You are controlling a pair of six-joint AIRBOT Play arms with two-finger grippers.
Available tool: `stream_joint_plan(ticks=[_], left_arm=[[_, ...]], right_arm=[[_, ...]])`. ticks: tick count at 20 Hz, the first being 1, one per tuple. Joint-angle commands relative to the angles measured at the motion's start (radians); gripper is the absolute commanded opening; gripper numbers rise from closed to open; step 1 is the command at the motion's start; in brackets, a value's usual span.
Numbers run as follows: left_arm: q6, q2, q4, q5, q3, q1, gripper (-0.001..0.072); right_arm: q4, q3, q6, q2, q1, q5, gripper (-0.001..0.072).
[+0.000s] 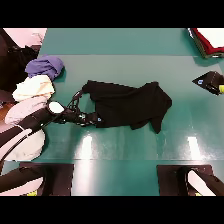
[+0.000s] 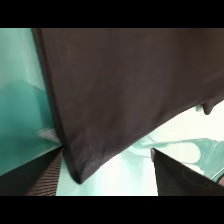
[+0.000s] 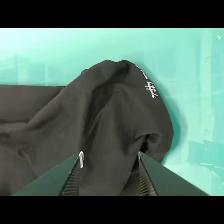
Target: Fold the shirts.
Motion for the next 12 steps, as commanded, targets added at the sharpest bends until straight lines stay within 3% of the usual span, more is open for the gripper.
stream_joint_plan(ticks=[1, 4, 5, 7, 9, 12], left_arm=[[-0.021, -0.001, -0.012, 0.006, -0.002, -0.019, 0.0638], [-0.024, -0.002, -0.011, -0.020, -0.003, -0.019, 0.0638], [-0.030, -0.002, -0.011, -0.014, -0.003, -0.019, 0.0564], [-0.035, -0.002, -0.013, 0.014, -0.002, -0.019, 0.0214], [-0.040, -0.001, -0.013, 0.032, 0.001, -0.019, 0.0028], [-0.037, 0.022, -0.002, -0.017, 0.065, 0.026, 0.0025]], right_arm=[[0.005, -0.001, 0.000, 0.001, -0.001, -0.003, 0.0410], [0.005, -0.001, 0.000, 0.001, -0.001, -0.005, 0.0410], [0.005, -0.001, 0.000, 0.001, 0.000, -0.005, 0.0410], [0.005, -0.001, 0.000, 0.001, -0.001, -0.005, 0.0410], [0.003, -0.001, 0.000, 0.001, -0.001, -0.004, 0.0410], [-0.006, -0.002, 0.000, -0.008, -0.044, 0.019, 0.0410]])
